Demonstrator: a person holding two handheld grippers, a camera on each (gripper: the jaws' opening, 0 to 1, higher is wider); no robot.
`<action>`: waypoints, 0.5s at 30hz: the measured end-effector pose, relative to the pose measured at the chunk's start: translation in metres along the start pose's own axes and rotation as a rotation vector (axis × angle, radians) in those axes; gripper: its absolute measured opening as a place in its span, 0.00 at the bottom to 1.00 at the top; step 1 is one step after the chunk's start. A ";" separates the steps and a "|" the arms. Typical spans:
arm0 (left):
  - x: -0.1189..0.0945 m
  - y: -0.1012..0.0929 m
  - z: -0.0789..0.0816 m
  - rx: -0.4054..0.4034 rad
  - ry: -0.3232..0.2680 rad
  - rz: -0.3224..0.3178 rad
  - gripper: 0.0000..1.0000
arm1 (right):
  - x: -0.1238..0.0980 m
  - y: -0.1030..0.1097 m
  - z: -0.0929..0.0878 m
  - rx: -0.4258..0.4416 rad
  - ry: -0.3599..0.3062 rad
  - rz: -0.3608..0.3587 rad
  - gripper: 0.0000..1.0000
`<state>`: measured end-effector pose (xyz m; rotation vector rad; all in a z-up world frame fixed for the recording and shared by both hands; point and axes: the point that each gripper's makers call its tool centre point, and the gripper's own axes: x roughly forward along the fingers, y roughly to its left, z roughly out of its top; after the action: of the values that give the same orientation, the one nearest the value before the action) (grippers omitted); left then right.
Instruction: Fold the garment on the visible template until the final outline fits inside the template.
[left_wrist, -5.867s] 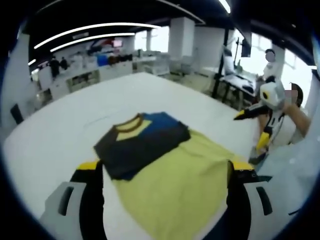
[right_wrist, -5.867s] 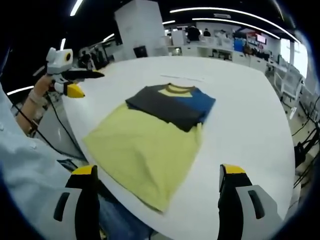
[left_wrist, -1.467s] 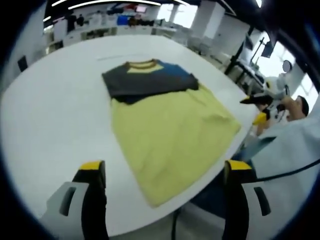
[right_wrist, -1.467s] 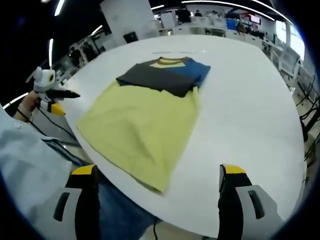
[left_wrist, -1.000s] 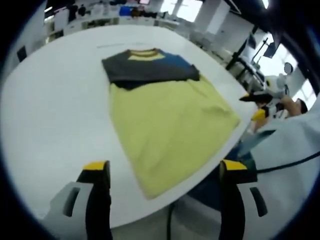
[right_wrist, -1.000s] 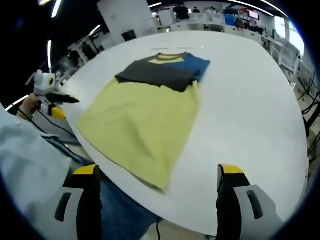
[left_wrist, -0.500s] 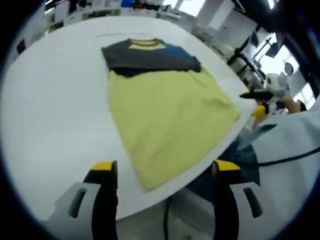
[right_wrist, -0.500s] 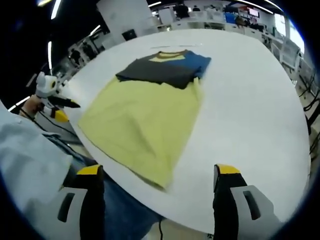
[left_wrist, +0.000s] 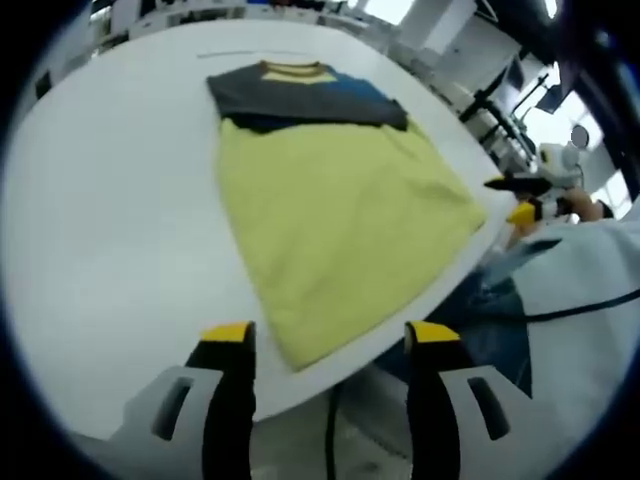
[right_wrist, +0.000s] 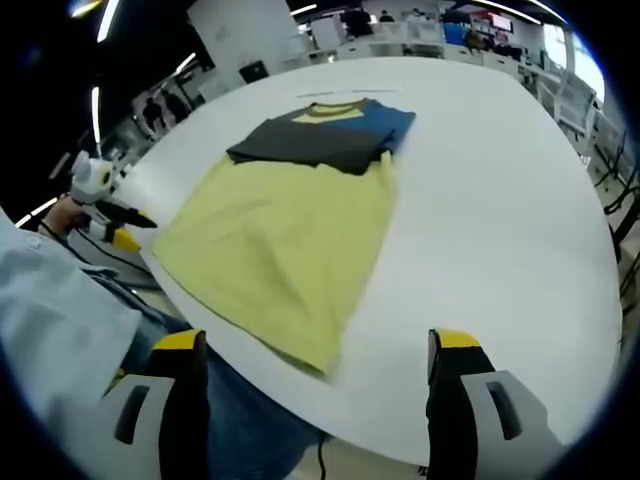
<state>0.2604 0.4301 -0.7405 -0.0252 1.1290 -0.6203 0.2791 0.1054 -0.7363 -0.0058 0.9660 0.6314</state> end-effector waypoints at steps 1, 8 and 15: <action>0.000 0.001 -0.001 0.002 0.000 0.003 0.51 | 0.000 0.000 0.000 0.001 -0.002 -0.001 0.89; 0.002 0.007 -0.008 -0.010 0.020 0.024 0.45 | -0.001 -0.001 0.000 0.002 -0.005 -0.004 0.89; 0.005 0.005 -0.005 -0.026 -0.006 0.010 0.36 | -0.001 -0.001 -0.001 0.004 0.000 -0.002 0.89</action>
<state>0.2598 0.4328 -0.7484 -0.0437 1.1308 -0.5957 0.2789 0.1040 -0.7362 -0.0034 0.9669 0.6274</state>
